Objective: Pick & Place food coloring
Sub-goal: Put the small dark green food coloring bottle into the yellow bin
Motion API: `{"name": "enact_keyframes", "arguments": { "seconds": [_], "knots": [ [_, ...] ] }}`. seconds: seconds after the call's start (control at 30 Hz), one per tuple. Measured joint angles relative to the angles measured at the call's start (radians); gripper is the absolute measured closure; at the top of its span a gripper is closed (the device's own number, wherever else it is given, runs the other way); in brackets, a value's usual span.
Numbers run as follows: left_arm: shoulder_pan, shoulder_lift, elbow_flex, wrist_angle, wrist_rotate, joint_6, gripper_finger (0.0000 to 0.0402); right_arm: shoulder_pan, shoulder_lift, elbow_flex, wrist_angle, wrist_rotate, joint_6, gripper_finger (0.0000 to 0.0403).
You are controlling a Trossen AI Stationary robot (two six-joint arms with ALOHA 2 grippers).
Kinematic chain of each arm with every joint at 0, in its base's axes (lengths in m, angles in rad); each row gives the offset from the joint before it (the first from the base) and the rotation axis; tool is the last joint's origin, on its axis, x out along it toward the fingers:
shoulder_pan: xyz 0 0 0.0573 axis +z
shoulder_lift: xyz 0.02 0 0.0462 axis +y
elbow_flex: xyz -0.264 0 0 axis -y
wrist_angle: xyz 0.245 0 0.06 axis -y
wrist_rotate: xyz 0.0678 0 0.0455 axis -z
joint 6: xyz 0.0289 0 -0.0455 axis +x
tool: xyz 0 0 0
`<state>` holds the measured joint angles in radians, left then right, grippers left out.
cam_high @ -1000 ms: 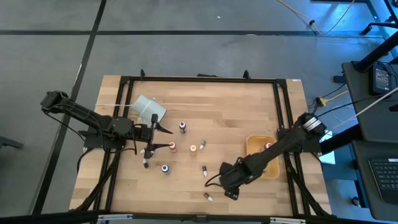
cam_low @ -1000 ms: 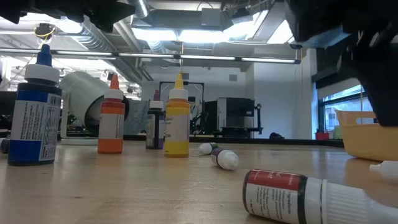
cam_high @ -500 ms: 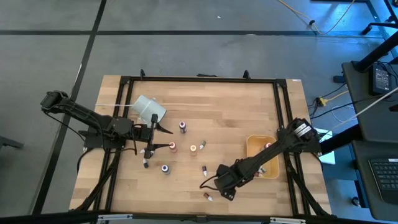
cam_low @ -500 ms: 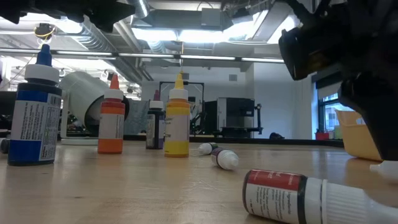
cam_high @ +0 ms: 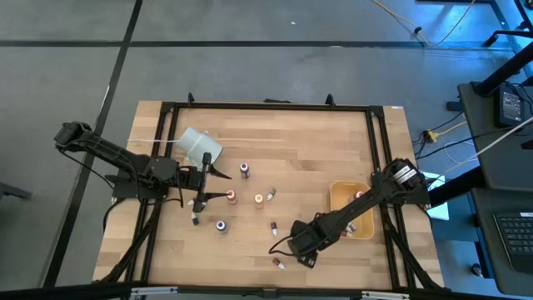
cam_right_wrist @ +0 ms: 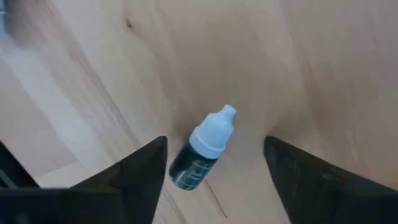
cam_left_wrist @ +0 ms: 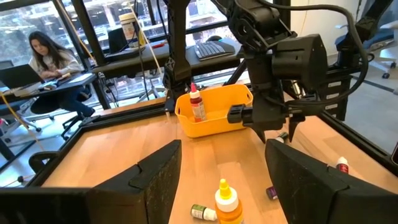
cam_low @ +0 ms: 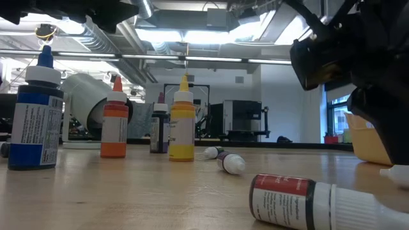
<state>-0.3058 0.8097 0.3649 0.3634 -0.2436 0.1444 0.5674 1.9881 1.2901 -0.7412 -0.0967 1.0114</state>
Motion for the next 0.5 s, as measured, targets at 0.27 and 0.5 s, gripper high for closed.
{"name": "enact_keyframes", "arguments": {
  "seconds": [0.27,0.5],
  "knots": [
    [0.000,0.000,0.000,0.000,-0.001,0.000,0.0173,-0.001,0.002,-0.003,-0.018,0.009,-0.023,0.0241],
    [0.000,0.000,0.000,0.000,-0.001,0.000,0.0174,-0.003,0.003,-0.004,-0.028,0.017,-0.062,0.0323]
  ]
}}
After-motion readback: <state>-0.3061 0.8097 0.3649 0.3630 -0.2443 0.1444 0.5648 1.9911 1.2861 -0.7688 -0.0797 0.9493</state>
